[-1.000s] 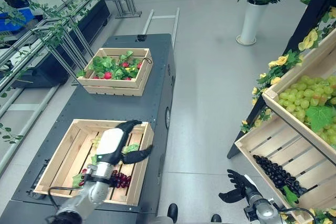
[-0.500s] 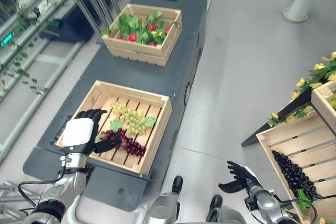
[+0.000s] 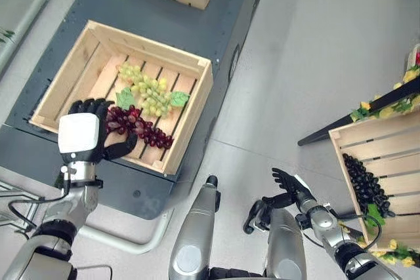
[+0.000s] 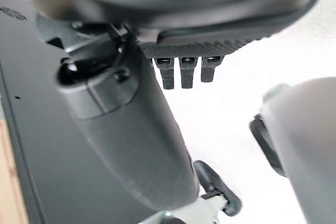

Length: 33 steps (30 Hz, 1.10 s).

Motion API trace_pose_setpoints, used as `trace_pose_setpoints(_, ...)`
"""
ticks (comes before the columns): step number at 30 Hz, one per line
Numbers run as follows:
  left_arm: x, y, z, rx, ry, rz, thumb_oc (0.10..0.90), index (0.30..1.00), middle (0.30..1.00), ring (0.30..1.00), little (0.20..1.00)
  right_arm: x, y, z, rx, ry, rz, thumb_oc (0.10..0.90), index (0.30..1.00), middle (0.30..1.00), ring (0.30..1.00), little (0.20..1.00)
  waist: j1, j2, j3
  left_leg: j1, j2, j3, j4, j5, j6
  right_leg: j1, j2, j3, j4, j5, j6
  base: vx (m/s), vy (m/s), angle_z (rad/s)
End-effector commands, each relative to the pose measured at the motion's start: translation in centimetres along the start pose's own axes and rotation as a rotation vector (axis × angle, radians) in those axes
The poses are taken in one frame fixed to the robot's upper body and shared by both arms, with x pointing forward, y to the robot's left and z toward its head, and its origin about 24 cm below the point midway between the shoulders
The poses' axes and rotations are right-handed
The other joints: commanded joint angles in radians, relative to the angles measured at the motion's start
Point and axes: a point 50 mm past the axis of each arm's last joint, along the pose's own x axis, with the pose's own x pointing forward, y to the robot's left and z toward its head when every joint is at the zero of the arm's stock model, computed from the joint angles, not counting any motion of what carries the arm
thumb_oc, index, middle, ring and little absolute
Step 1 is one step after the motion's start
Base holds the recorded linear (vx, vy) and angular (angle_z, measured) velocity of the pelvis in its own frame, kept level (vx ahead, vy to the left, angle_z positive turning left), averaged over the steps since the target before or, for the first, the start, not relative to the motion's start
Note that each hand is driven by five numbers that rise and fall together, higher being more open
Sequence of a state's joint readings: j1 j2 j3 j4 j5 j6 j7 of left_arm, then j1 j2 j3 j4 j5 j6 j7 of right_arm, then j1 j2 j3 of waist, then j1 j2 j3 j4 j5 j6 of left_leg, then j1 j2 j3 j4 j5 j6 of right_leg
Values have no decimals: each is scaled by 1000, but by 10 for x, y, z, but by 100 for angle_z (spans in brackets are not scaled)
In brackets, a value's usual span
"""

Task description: Pick up the fruits from the basket on one side to the basket on the other side

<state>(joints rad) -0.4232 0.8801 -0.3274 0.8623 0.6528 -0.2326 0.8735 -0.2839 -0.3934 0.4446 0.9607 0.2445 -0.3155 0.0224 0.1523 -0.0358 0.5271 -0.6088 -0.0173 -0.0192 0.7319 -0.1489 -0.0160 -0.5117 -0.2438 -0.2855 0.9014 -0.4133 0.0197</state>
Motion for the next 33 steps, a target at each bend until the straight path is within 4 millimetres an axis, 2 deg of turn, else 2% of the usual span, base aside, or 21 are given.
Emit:
trace_pose_setpoints(1, 38, 56, -27, 123, 13, 188, 800, 900, 900, 900, 900, -6, -17, 9, 20, -103, -43, 800, 900, 900, 900, 900, 0, 1, -7, 62, -32, 71, -2, -89, 71, 47, 48, -16, -26, 58, -64, -30, 38, 13)
trace_pose_setpoints(3, 52, 68, -26, 215, -56, 153, 800, 900, 900, 900, 900, -6, -21, 15, 18, -125, -44, 800, 900, 900, 900, 900, -4, -2, -7, 23, -28, 70, 25, -99, 73, 11, 50, -15, -11, 57, -63, -12, 23, 11)
trace_pose_setpoints(8, 60, 74, -24, 323, -146, 87, 800, 900, 900, 900, 900, -4, -23, 20, -9, -140, -32, 800, 900, 900, 900, 900, -8, -1, -7, -18, -28, 64, 35, -93, 69, -31, 55, -8, -7, 66, -59, -2, 4, 1)
trace_pose_setpoints(10, 66, 83, -26, 391, -191, 28, 800, 900, 900, 900, 900, -5, -26, 20, -43, -136, -20, 800, 900, 900, 900, 900, -12, 0, -7, -39, -23, 64, 33, -88, 68, -52, 58, -6, -10, 73, -55, 0, 0, 0)
trace_pose_setpoints(23, 78, 114, -25, 577, -332, -99, 800, 900, 900, 900, 900, -11, -43, 16, -56, -130, -66, 800, 900, 900, 900, 900, -4, 7, -7, -70, -15, 55, 19, -79, 64, -85, 56, -15, -23, 87, -43, 0, 0, 0)
trace_pose_setpoints(28, 86, 127, -4, 645, -462, -144, 800, 900, 900, 900, 900, -11, -45, 19, -43, -140, -69, 800, 900, 900, 900, 900, -2, 3, -7, -88, -12, 49, 22, -79, 63, -103, 52, -22, -18, 97, -36, 5, -2, 5)
trace_pose_setpoints(33, 97, 138, 8, 649, -480, -179, 800, 900, 900, 900, 900, -11, -43, 20, -30, -159, -66, 800, 900, 900, 900, 900, -2, -7, -7, -112, -6, 43, 18, -76, 62, -125, 54, -28, -20, 110, -25, -5, -12, 7)
